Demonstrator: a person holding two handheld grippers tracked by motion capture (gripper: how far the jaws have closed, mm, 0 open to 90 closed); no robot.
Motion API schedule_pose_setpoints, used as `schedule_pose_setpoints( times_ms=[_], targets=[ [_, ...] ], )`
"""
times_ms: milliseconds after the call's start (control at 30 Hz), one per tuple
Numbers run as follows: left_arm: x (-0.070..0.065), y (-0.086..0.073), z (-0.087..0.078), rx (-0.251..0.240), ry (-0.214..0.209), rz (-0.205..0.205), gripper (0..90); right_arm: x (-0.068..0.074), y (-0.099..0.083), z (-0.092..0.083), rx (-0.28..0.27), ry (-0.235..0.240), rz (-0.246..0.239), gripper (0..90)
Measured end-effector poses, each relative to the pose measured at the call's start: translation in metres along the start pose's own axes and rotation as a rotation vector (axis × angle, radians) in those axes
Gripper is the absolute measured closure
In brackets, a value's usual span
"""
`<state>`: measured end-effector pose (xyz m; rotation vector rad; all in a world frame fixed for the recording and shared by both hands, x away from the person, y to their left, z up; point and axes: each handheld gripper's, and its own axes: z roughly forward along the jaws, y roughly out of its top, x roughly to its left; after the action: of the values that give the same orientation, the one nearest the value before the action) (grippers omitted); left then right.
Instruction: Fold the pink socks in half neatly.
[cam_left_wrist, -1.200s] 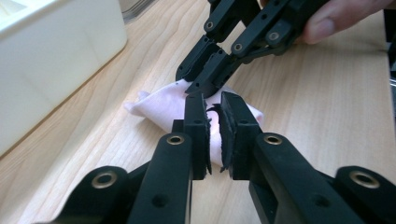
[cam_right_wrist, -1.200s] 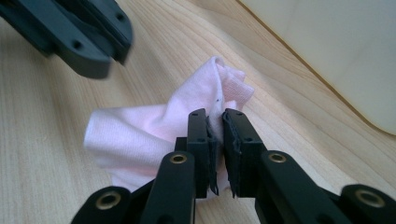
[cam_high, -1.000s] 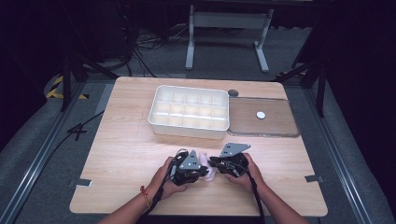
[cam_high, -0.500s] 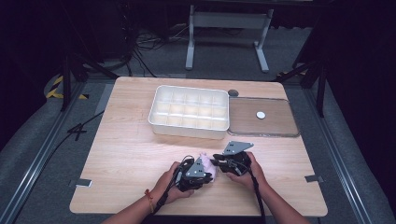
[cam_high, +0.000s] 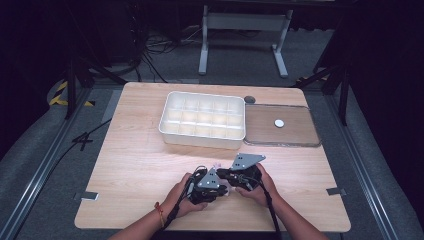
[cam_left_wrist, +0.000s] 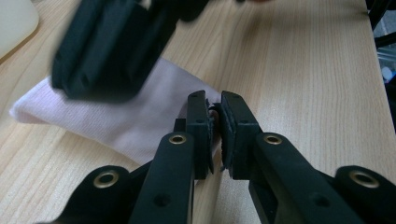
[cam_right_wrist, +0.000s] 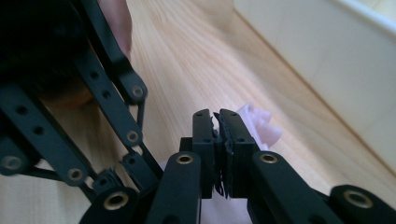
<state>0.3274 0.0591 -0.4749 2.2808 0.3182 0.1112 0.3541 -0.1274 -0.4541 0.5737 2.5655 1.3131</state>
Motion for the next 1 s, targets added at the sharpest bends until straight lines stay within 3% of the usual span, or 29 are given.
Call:
schedule_pose_setpoints(
  times_ms=[133,233,400,600,767,867,1000],
  targets=[
    [-0.001,0.0,0.001,-0.006,0.001,-0.002,82.8,-0.005,-0.007,0.011,0.052,-0.023,-0.002,87.8],
    [-0.001,-0.001,0.001,-0.008,0.002,-0.005,83.0,-0.01,-0.008,0.01,0.063,-0.058,0.006,89.2],
    [0.0,-0.001,0.001,-0.009,0.003,-0.004,83.0,-0.018,-0.011,0.006,0.062,-0.08,0.049,89.5],
    [0.001,-0.001,0.001,-0.009,-0.006,-0.002,82.8,-0.021,-0.012,0.001,0.064,-0.118,0.054,88.5],
    [0.0,-0.001,0.001,-0.012,-0.004,-0.006,82.8,-0.021,-0.008,-0.011,0.025,-0.125,0.059,88.2],
    [0.0,-0.001,0.001,-0.011,-0.002,-0.006,82.6,-0.017,-0.006,-0.02,-0.002,-0.103,0.052,87.7],
    [0.0,-0.001,0.001,-0.01,-0.005,-0.009,82.6,-0.01,-0.009,-0.019,0.023,-0.071,0.008,85.7]
  ],
)
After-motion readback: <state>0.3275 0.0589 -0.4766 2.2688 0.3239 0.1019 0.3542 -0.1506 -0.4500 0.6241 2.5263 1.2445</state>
